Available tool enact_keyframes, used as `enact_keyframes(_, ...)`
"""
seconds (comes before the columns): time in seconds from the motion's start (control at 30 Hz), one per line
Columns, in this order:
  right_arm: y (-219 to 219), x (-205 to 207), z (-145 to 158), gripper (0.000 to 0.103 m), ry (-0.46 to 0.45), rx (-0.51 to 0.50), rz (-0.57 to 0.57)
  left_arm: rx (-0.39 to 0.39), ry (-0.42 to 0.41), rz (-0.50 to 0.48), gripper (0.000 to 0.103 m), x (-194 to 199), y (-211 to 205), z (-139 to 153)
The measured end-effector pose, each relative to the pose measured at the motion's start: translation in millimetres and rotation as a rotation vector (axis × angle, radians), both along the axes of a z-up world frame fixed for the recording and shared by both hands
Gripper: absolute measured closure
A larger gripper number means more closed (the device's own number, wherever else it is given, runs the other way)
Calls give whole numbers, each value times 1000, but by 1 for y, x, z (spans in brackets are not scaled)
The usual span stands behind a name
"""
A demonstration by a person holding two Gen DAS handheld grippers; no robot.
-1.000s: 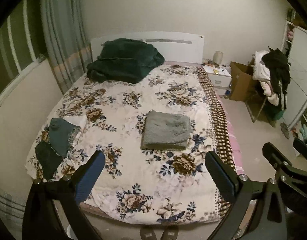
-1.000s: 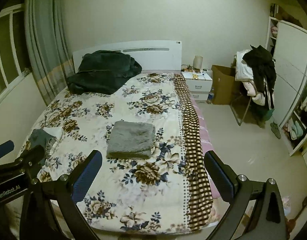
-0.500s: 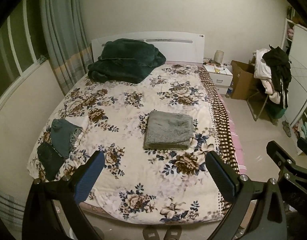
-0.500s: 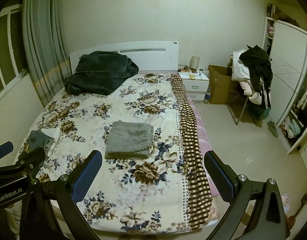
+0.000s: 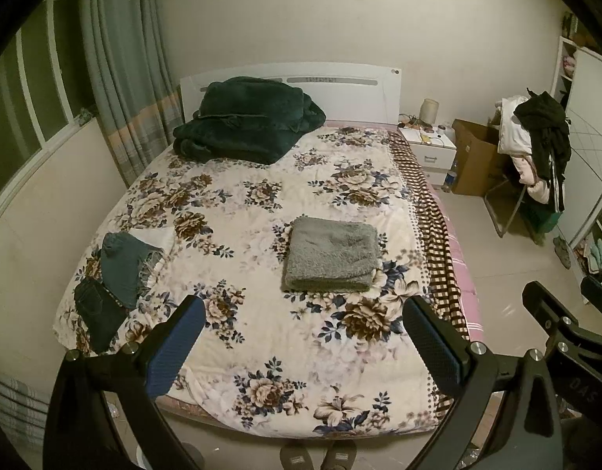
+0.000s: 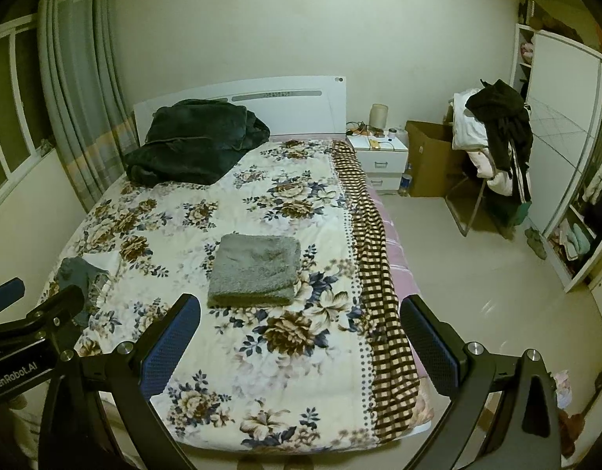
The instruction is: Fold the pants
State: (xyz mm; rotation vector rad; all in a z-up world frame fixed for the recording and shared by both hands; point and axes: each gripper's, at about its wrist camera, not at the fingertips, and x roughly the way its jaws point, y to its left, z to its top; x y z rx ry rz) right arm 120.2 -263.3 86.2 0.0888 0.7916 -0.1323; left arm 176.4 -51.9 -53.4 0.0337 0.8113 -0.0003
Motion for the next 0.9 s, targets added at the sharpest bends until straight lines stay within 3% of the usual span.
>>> enact_keyframes(0.9, 4, -5, -3, 0, -1, 13, 7, 14, -19, 28, 0, -8, 2, 12)
